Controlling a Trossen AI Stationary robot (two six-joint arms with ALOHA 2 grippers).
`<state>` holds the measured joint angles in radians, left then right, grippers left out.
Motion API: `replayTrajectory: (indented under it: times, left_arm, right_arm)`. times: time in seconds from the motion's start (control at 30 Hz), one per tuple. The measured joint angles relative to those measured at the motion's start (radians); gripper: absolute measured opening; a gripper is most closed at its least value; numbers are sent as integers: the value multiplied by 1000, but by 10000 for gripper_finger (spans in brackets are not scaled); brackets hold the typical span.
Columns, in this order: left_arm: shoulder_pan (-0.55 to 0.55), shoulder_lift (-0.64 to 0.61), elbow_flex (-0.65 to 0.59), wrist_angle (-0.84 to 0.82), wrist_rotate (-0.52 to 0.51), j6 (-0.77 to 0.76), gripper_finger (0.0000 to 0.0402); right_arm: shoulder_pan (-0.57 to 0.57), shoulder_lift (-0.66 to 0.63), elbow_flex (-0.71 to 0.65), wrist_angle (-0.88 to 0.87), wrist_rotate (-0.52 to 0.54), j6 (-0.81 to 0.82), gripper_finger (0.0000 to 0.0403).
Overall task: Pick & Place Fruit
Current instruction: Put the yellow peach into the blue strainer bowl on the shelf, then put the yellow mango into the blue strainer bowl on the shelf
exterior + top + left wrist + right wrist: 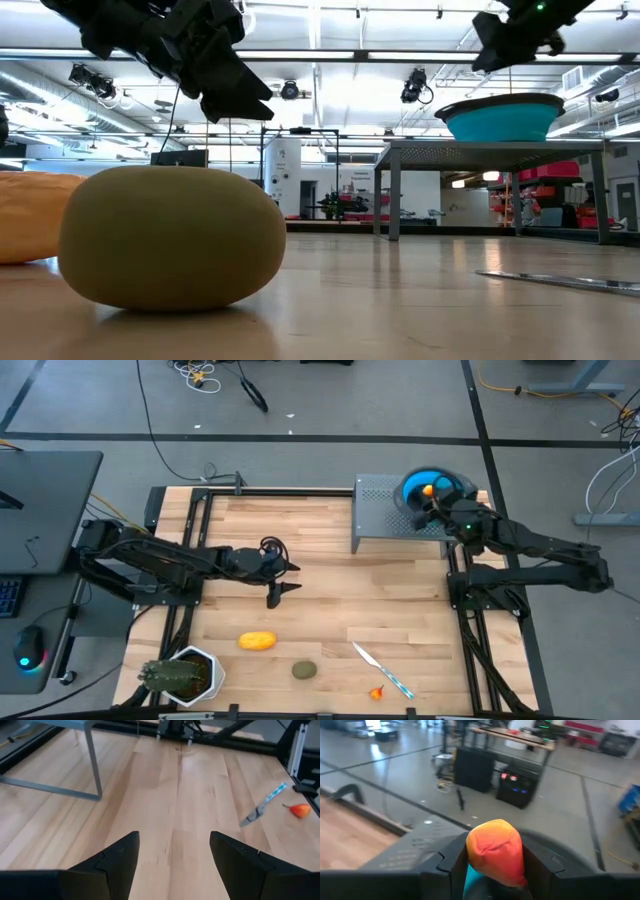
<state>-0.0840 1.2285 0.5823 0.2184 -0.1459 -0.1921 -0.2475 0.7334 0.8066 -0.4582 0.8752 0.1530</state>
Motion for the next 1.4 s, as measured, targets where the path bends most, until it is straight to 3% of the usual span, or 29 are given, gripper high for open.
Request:
replayTrajectory:
  times: [0.17,0.57,0.7,0.93,1.0,1.1,1.4]
  left_arm:
    - [-17,0,0,-45,0,9,254]
    - [-46,0,1,-124,0,-1,254]
    - [-54,-3,1,-148,14,-1,254]
    - [-59,-58,1,-215,117,-6,254]
    - [-68,-72,1,-221,151,-26,254]
    - [-98,-84,1,-230,195,-35,254]
    - [-229,-85,34,-365,160,-91,254]
  right_arm:
    - [-23,-20,0,-63,46,21,166]
    - [-53,-21,0,-41,57,24,265]
    - [-50,-21,0,40,-157,23,268]
    - [-16,45,0,155,-756,-64,268]
    - [19,95,0,153,-860,-81,268]
    - [90,178,0,151,-885,-93,268]
    - [272,395,0,232,-845,-177,268]
